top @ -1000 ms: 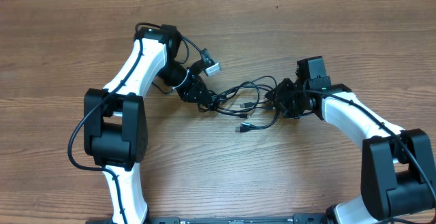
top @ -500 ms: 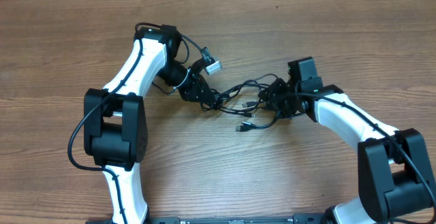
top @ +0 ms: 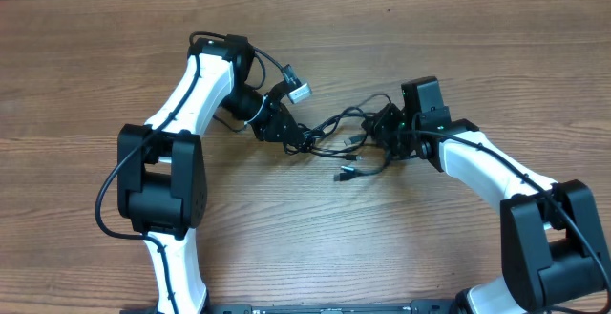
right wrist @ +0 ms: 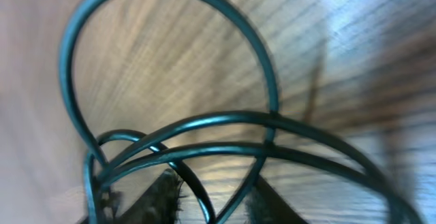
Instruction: Untangle cables
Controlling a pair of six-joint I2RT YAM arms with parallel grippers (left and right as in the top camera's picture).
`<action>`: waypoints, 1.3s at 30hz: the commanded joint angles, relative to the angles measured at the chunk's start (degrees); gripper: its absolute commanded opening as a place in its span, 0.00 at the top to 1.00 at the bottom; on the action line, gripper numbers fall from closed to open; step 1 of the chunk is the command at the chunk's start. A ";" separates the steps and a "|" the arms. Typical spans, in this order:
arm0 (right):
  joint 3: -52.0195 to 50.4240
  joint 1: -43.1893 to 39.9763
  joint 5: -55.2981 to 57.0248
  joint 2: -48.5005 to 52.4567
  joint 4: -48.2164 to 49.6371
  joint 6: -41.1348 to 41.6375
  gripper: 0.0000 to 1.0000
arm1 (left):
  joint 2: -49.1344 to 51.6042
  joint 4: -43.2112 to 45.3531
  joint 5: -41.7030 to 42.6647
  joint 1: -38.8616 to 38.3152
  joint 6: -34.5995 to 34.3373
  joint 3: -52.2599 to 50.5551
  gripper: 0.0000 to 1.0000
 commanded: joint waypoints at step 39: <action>2.32 -8.00 -14.03 0.00 5.27 -2.93 0.96 | -0.50 5.88 -13.09 0.33 -9.84 -0.20 0.96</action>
